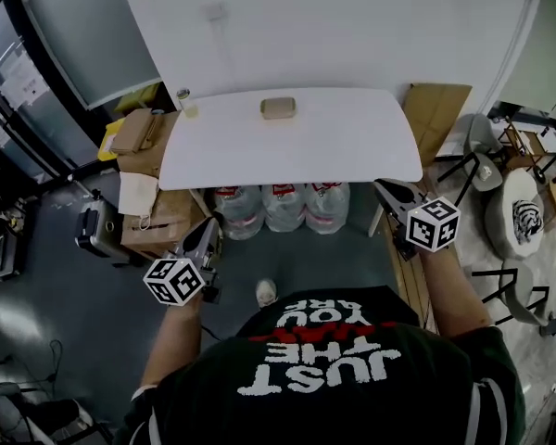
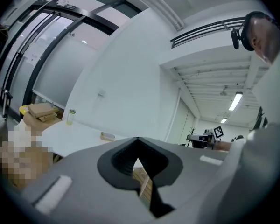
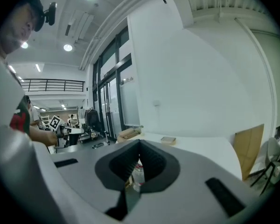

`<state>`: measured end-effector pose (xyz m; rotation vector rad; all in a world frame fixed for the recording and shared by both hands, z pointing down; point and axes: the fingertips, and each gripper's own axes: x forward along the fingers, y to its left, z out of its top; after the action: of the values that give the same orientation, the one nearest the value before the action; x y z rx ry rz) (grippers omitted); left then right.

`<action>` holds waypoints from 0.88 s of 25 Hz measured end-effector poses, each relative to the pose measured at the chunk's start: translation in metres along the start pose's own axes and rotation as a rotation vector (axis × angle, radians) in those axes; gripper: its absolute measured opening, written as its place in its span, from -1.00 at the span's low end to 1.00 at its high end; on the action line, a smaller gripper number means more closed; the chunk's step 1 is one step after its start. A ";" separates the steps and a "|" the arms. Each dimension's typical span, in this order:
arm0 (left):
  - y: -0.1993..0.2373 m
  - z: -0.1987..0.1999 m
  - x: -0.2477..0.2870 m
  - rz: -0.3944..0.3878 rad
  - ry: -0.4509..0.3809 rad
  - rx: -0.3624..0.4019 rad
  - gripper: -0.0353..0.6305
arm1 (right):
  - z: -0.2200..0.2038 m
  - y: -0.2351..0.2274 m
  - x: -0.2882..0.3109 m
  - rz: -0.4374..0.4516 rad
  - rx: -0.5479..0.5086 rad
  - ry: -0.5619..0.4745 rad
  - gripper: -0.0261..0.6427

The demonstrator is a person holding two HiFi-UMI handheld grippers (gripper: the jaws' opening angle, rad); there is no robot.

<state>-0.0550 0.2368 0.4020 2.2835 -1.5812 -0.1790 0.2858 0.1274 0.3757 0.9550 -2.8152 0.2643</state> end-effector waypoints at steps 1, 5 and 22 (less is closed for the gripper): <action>0.021 0.009 0.015 -0.014 -0.002 0.024 -0.90 | 0.005 -0.004 0.023 -0.007 -0.015 -0.002 -0.92; 0.103 0.057 0.078 -0.081 0.003 0.106 -0.90 | 0.030 -0.029 0.115 -0.068 -0.034 -0.001 -0.92; 0.254 0.116 0.275 -0.205 0.100 0.058 -0.90 | 0.056 -0.137 0.327 -0.146 0.045 0.073 -0.92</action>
<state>-0.2126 -0.1222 0.4124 2.4569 -1.3193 -0.0703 0.1081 -0.1833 0.4038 1.1298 -2.6683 0.3373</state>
